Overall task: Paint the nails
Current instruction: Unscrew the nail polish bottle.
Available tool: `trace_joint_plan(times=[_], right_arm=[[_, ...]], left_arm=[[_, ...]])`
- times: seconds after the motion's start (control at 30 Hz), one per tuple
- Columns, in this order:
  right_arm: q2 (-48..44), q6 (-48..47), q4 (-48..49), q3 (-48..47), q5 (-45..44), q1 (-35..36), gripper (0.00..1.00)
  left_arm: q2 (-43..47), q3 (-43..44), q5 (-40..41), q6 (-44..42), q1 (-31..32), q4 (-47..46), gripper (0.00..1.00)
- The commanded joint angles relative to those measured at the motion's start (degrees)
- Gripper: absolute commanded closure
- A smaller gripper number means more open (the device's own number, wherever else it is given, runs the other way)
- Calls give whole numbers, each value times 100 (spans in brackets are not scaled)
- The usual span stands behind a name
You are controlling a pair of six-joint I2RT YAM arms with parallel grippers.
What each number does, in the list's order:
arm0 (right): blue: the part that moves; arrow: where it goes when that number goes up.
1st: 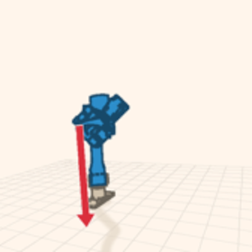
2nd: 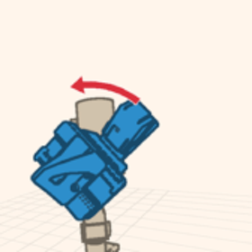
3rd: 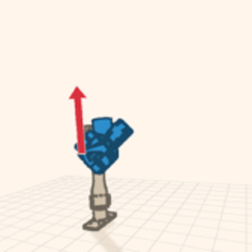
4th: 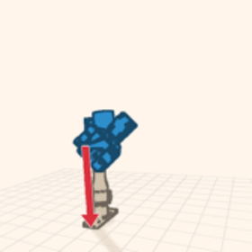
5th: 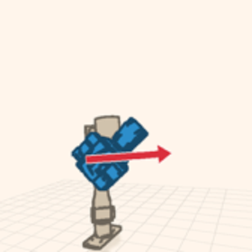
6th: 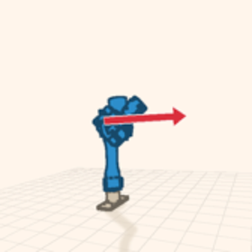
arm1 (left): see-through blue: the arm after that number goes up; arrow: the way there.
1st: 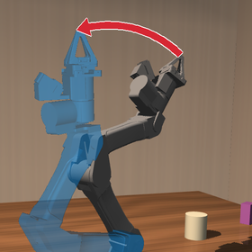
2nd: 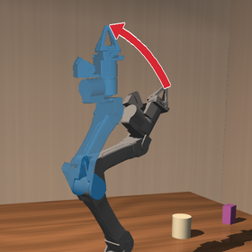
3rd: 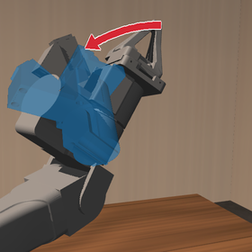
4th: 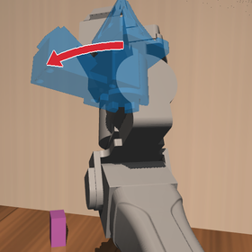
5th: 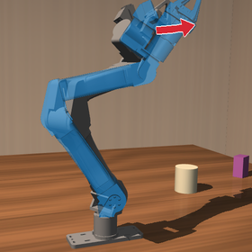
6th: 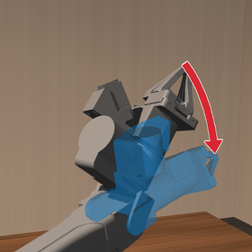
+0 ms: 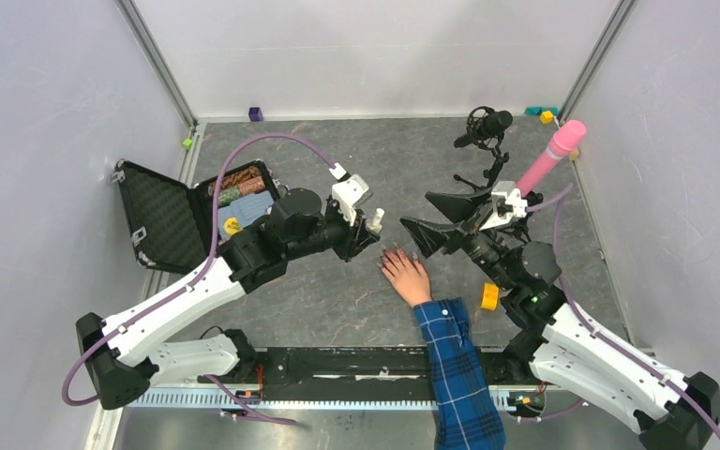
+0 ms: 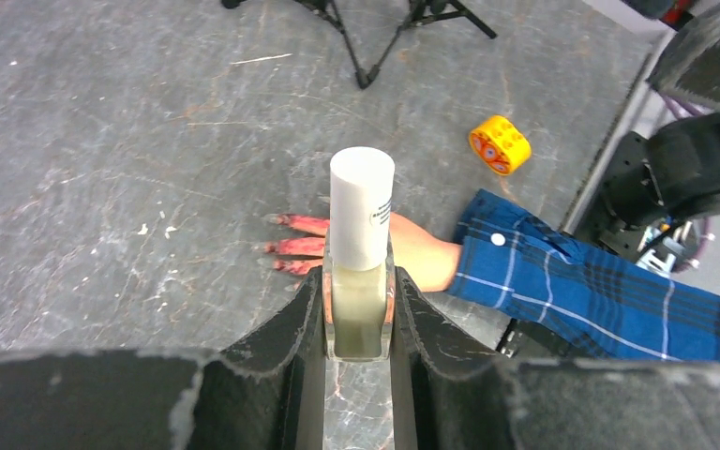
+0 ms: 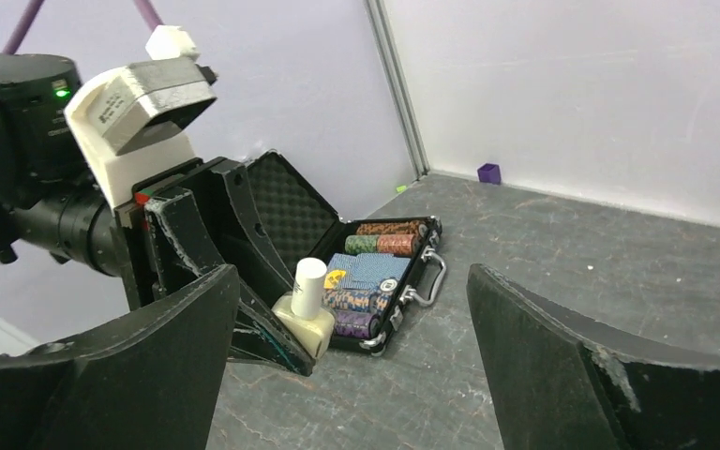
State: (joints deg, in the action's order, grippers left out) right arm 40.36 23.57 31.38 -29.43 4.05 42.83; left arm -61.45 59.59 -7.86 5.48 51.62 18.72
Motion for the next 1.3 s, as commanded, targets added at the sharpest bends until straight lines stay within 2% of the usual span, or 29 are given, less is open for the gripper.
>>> trace_joint_plan(times=[0.0,0.3,0.53,0.77,1.27], right_arm=[[346,538,174,-124,-177,-4,8],[1051,1294,461,-385,619,-1,17],[1562,1591,484,-732,951,0,35],[1798,1691,814,-755,1161,6,47],[2024,1534,613,-875,1083,6,57]], left_arm=[[43,105,540,216,15,-88,98],[-76,198,585,287,15,60,98],[-115,246,549,252,15,132,98],[-148,290,511,235,15,200,98],[-202,307,487,182,14,233,98]])
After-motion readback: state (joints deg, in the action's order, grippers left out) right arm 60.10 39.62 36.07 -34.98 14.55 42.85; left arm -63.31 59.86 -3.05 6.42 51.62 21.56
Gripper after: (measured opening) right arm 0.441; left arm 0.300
